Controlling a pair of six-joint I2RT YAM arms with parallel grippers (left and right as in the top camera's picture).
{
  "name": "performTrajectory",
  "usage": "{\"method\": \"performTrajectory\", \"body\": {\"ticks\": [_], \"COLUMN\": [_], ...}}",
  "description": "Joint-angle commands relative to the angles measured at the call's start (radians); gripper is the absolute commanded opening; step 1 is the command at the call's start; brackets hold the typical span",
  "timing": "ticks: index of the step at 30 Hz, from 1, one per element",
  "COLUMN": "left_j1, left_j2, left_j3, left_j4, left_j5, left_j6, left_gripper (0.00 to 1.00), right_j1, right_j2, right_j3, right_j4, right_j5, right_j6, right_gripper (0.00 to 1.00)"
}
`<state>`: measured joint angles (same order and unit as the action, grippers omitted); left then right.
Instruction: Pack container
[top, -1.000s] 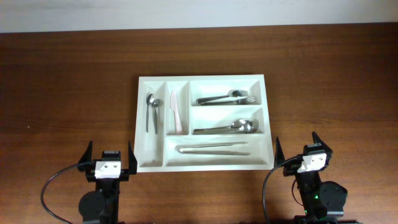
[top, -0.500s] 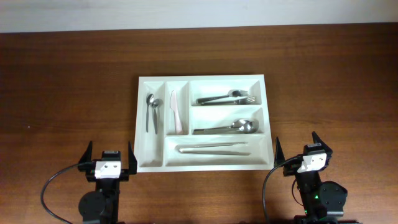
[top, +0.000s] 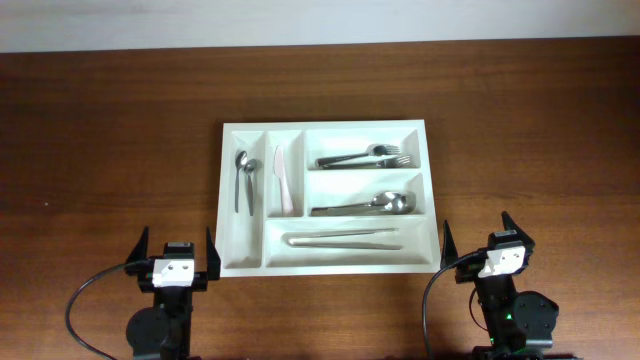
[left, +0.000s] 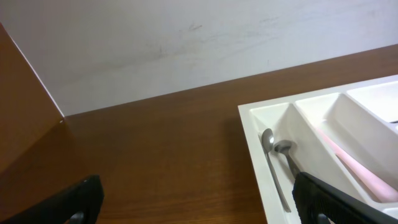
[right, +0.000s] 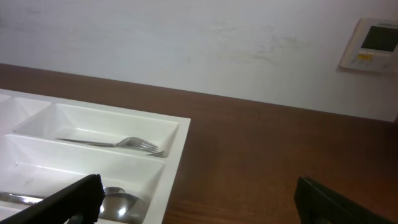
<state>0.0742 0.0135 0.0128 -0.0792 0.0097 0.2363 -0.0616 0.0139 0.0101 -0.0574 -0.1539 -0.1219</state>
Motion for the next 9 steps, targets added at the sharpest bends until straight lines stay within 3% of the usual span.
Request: {"method": "performTrajectory", "body": {"ticks": [1,9], "left_j1": [-0.004,-0.004], "left_j2": [-0.008,-0.008], "left_j3": [-0.004,-0.004], "left_j4": [-0.004,-0.004], "left_j5": [-0.006,-0.006], "left_j6": [0.004,0.004], "left_gripper": [0.99,0.99], "right_j1": [0.012,0.012], "right_j2": [-0.011,-0.011], "right_j3": [-0.005,-0.005], "right_j4": [-0.01,-0.01], "right_j5": [0.019,0.019], "right_j6": [0.011,0.011], "right_gripper": [0.99,0.99]}}
